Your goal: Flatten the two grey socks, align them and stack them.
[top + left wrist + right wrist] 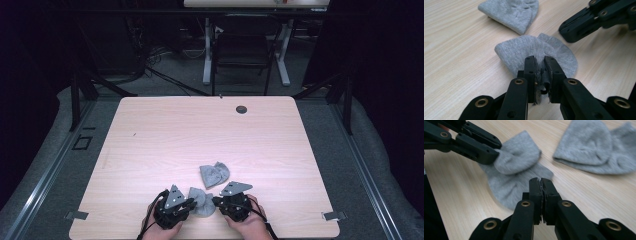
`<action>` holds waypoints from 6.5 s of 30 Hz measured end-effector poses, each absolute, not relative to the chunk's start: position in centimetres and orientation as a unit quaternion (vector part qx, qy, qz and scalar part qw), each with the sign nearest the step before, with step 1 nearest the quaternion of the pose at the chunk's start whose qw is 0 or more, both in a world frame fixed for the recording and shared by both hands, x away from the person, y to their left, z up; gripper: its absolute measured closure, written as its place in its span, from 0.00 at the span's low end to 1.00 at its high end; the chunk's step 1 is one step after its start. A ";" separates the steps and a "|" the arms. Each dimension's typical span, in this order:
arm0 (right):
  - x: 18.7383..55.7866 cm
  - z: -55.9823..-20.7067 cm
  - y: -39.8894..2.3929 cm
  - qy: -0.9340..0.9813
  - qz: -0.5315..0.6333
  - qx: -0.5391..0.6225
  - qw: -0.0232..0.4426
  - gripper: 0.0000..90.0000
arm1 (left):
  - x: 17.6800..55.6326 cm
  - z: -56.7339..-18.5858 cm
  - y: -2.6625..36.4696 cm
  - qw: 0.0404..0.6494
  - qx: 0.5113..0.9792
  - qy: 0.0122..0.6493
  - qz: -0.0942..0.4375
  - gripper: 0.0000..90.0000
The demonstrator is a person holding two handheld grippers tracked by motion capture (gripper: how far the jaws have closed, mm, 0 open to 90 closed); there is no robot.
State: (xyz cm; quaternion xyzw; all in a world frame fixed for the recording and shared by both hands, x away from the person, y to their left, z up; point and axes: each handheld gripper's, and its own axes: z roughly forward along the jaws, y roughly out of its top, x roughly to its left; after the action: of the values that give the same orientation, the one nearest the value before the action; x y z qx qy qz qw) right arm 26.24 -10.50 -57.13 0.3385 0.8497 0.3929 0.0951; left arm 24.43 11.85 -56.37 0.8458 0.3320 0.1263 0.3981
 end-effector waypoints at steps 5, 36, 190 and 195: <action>26.6 -58.1 -9.6 0.857 0.384 0.331 0.093 0.98 | 24.3 -56.3 11.5 0.406 0.844 0.326 0.126 0.89; 26.8 -57.5 -12.5 0.866 0.350 0.342 0.105 1.00 | 25.4 -55.6 14.0 0.389 0.826 0.379 0.150 0.83; 33.0 -57.5 -11.9 0.826 0.354 0.424 0.113 0.98 | 31.2 -56.2 11.8 0.378 0.826 0.384 0.169 1.00; 33.0 -57.5 -11.8 0.828 0.351 0.422 0.116 0.98 | 31.0 -56.2 12.6 0.380 0.822 0.386 0.173 0.96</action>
State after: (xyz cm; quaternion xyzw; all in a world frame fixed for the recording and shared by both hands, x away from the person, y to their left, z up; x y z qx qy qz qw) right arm 33.01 -11.84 -57.52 0.4219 0.8277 0.3513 0.1163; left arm 31.03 12.64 -56.18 0.8224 0.3865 0.1729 0.3799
